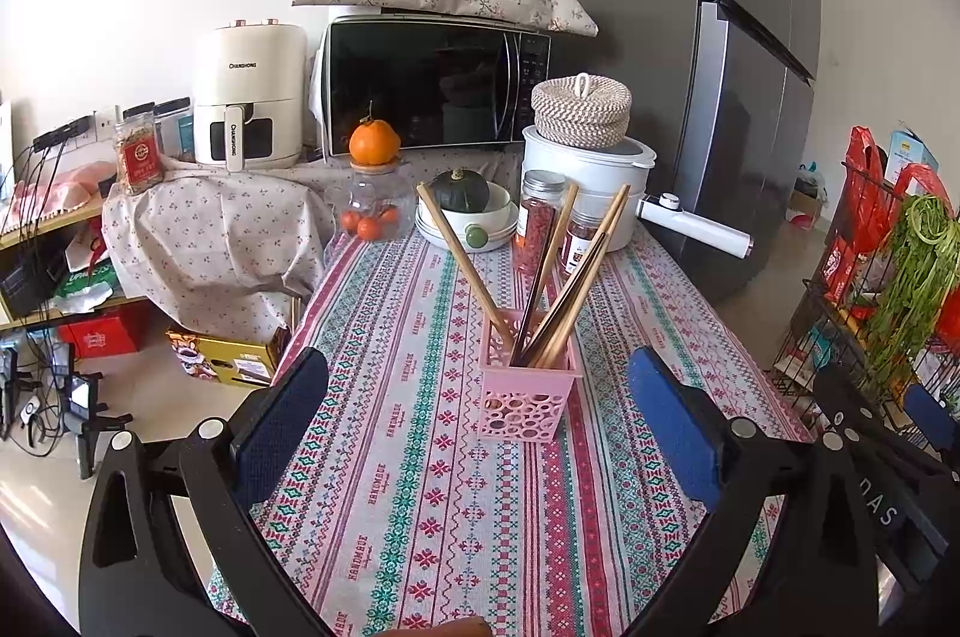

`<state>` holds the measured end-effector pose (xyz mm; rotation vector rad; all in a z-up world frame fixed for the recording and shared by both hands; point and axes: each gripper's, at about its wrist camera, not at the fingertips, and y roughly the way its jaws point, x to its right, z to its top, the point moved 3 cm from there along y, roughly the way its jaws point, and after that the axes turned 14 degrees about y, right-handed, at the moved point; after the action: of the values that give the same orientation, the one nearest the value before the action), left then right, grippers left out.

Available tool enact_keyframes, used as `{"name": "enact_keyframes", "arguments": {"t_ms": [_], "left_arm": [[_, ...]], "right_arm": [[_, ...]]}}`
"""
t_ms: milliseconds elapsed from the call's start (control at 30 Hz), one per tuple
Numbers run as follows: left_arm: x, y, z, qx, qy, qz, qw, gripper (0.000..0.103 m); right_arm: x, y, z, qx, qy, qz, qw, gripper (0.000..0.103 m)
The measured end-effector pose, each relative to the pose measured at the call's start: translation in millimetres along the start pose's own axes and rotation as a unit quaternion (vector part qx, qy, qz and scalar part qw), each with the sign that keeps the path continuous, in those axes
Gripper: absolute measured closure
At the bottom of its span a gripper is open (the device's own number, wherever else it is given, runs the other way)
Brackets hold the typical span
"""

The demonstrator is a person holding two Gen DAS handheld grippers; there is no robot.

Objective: Organize utensils

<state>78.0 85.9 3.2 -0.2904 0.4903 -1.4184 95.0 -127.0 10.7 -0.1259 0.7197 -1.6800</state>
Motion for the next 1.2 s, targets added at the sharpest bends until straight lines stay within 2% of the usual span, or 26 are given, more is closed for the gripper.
{"name": "enact_keyframes", "arguments": {"t_ms": [1200], "left_arm": [[-1.3, 5.8, -4.3, -0.009, -0.002, -0.002, 1.0000, 0.007]], "right_arm": [[3.4, 5.8, -3.3, -0.013, 0.002, 0.000, 1.000, 0.007]]}}
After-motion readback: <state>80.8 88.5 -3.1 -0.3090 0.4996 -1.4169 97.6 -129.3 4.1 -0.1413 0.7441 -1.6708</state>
